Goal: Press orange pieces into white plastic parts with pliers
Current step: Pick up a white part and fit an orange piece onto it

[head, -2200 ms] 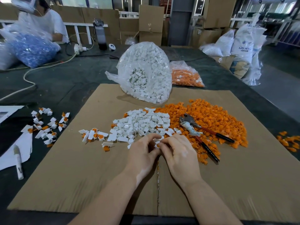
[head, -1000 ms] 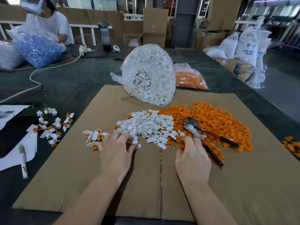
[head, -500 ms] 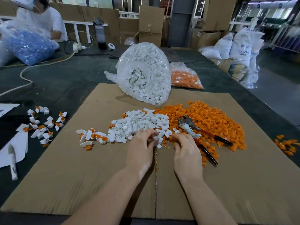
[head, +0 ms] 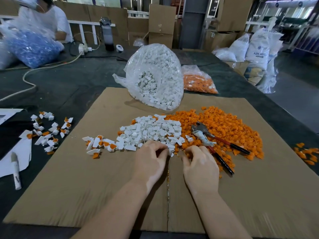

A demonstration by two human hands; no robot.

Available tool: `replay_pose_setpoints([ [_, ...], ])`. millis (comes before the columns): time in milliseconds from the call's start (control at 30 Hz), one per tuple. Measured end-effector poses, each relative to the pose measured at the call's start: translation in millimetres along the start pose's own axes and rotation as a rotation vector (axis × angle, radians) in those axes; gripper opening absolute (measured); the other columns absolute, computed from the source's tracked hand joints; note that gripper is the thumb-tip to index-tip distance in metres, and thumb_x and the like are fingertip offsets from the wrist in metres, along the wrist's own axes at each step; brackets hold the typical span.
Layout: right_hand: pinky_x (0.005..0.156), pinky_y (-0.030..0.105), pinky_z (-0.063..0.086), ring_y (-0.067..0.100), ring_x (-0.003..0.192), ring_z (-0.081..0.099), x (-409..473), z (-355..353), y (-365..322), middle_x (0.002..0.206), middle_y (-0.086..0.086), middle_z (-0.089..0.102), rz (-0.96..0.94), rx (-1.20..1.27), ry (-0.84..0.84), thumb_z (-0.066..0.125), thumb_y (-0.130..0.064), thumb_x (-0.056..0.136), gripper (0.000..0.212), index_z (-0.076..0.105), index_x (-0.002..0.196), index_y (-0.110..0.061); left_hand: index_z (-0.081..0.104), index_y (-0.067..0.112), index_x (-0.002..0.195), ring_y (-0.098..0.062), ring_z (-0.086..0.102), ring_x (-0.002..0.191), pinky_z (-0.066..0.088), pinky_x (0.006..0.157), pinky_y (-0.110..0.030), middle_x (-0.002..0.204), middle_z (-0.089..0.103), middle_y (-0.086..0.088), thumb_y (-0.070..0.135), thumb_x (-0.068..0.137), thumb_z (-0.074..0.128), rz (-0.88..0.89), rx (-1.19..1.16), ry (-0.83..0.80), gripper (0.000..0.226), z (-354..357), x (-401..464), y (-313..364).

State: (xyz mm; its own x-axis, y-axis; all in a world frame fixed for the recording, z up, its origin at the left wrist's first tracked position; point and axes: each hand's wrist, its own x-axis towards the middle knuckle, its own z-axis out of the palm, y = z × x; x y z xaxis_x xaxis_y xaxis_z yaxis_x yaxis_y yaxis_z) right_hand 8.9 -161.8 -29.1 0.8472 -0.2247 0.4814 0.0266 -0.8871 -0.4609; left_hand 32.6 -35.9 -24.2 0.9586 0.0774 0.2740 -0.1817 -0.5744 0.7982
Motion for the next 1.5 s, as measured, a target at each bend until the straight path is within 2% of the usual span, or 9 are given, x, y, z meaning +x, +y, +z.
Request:
replay_pose_setpoints([
  [100, 0.067, 0.035, 0.05, 0.029, 0.083, 0.063, 1.5, -0.2, 0.4, 0.089, 0.01, 0.066, -0.018, 0.025, -0.025, 0.072, -0.004, 0.078, 0.016, 0.07, 0.093, -0.003, 0.073, 0.017, 0.087, 0.003, 0.049, 0.076, 0.028, 0.07, 0.006, 0.085, 0.058, 0.012, 0.016, 0.084, 0.068, 0.001, -0.014, -0.018, 0.007, 0.9, 1.2, -0.3],
  [300, 0.073, 0.031, 0.047, 0.022, 0.088, 0.059, 3.1, -1.8, 0.1, 0.092, 0.006, 0.063, -0.035, 0.143, -0.043, 0.067, -0.001, 0.081, 0.014, 0.067, 0.095, -0.005, 0.066, 0.02, 0.112, 0.0, 0.049, 0.083, 0.029, 0.072, 0.006, 0.095, 0.056, 0.009, 0.015, 0.085, 0.066, 0.049, 0.029, -0.05, 0.027, 2.7, 0.5, -1.7],
  [400, 0.079, 0.028, 0.043, 0.021, 0.097, 0.054, 3.2, -2.6, 0.9, 0.097, 0.004, 0.061, -0.009, 0.204, -0.021, 0.062, 0.0, 0.084, 0.016, 0.064, 0.099, -0.007, 0.068, 0.022, 0.108, -0.001, 0.046, 0.084, 0.028, 0.07, -0.004, 0.089, 0.05, 0.014, 0.024, 0.089, 0.061, 0.109, 0.083, -0.073, 0.02, 2.1, 0.2, -1.8],
  [467, 0.081, 0.024, 0.039, 0.022, 0.101, 0.053, 3.3, -3.2, 0.9, 0.101, 0.007, 0.061, -0.015, 0.206, 0.011, 0.059, 0.001, 0.087, 0.02, 0.065, 0.105, -0.005, 0.068, 0.023, 0.106, -0.001, 0.046, 0.085, 0.029, 0.07, 0.0, 0.088, 0.05, 0.016, 0.026, 0.09, 0.06, 0.091, 0.051, -0.08, 0.019, 2.0, 0.2, -3.0],
  [567, 0.079, 0.024, 0.039, 0.02, 0.098, 0.054, 3.0, -4.0, 0.1, 0.098, 0.004, 0.061, -0.022, 0.225, 0.004, 0.058, -0.002, 0.089, 0.014, 0.066, 0.1, -0.006, 0.064, 0.034, 0.096, 0.004, 0.05, 0.08, 0.031, 0.071, 0.004, 0.088, 0.056, 0.02, 0.024, 0.088, 0.062, 0.005, -0.064, -0.086, 0.013, 0.2, -0.6, -2.8],
  [700, 0.073, 0.025, 0.042, 0.012, 0.089, 0.053, 2.8, -5.5, -1.4, 0.088, -0.007, 0.059, -0.018, 0.299, -0.057, 0.055, -0.008, 0.092, 0.007, 0.06, 0.094, -0.012, 0.052, 0.041, 0.077, 0.012, 0.052, 0.076, 0.036, 0.064, 0.0, 0.074, 0.058, 0.018, 0.021, 0.087, 0.063, -0.021, -0.124, -0.104, 0.025, -0.5, -1.7, -1.1],
  [967, 0.08, 0.026, 0.043, 0.014, 0.092, 0.052, 3.0, -8.6, -3.9, 0.091, -0.004, 0.059, -0.091, 0.408, -0.027, 0.055, -0.004, 0.091, 0.012, 0.064, 0.096, -0.009, 0.052, 0.037, 0.076, 0.001, 0.055, 0.071, 0.037, 0.06, -0.005, 0.07, 0.059, 0.012, 0.017, 0.085, 0.064, 0.0, -0.16, -0.139, 0.025, 0.8, -1.3, -1.8],
  [1233, 0.072, 0.027, 0.051, 0.011, 0.082, 0.06, 2.7, -11.4, -3.7, 0.082, -0.005, 0.063, -0.11, 0.507, -0.012, 0.064, -0.004, 0.085, 0.008, 0.066, 0.087, -0.011, 0.054, 0.033, 0.076, 0.007, 0.055, 0.064, 0.038, 0.059, -0.005, 0.068, 0.061, 0.01, 0.012, 0.085, 0.064, -0.02, -0.228, -0.173, 0.025, -4.1, -2.3, 3.3],
  [1500, 0.07, 0.035, 0.053, 0.012, 0.079, 0.062, 1.9, -10.3, -2.2, 0.078, -0.004, 0.066, -0.069, 0.529, -0.049, 0.067, -0.006, 0.084, 0.008, 0.069, 0.085, -0.013, 0.06, 0.019, 0.083, -0.003, 0.059, 0.066, 0.042, 0.061, -0.011, 0.07, 0.065, 0.003, 0.011, 0.086, 0.063, -0.104, -0.345, -0.21, 0.009, -6.7, -3.5, 5.5],
])
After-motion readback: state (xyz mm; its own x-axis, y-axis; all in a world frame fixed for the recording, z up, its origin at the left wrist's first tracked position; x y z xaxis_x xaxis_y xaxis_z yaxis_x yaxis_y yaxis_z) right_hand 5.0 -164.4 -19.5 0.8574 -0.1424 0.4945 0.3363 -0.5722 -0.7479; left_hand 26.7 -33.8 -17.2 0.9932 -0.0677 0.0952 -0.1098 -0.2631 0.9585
